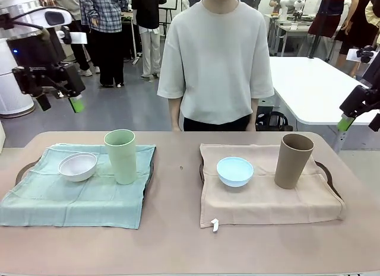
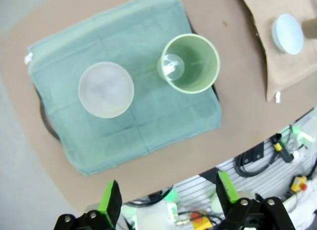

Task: Set up a tray with a mat and arrange the tableware.
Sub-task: Place the Picnic Bowl and Reusable plastic cup back onto the Handle tray in front of the human's position.

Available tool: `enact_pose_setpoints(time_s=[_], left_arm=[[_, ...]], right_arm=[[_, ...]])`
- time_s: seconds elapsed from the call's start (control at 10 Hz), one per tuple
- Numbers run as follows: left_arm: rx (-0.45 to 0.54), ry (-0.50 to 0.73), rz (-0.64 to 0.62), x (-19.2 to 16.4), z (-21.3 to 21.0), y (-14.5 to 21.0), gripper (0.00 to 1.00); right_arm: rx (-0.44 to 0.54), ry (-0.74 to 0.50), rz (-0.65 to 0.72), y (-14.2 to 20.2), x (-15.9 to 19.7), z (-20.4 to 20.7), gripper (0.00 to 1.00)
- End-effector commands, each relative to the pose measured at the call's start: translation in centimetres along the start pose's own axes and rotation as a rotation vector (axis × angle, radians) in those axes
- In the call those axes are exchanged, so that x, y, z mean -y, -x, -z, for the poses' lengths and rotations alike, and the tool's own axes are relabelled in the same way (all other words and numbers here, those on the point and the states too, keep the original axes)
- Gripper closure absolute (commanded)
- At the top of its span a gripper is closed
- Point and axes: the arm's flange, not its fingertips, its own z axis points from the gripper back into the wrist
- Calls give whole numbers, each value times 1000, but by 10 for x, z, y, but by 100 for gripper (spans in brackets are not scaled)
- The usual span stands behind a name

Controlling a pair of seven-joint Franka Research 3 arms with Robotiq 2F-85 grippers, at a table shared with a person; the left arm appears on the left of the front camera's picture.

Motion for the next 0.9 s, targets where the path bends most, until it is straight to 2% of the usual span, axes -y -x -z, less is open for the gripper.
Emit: enact_pose_setpoints(time_s=[0.0,0.1,0.2,0.3,0.6,0.8], left_arm=[[-13,3,53,11,2,-9,0],[-13,3,53,11,2,-9,0],[2,-1,-1,0,-1,2,0],[21,148,-12,-15,-5,2,0],[79,426,-115,-115,-26,32,0],[157,561,-176,-166,-29,58,0]], right_arm=[[5,2,1,-1,0,-1,0],[5,2,1,-1,0,-1,0],[1,0,0,0,0,-1,0],[-3,-121,-13,2,16,-2,0],[42,-457,83,32,117,-5,0],[90,-628,106,51,164,-2,0]])
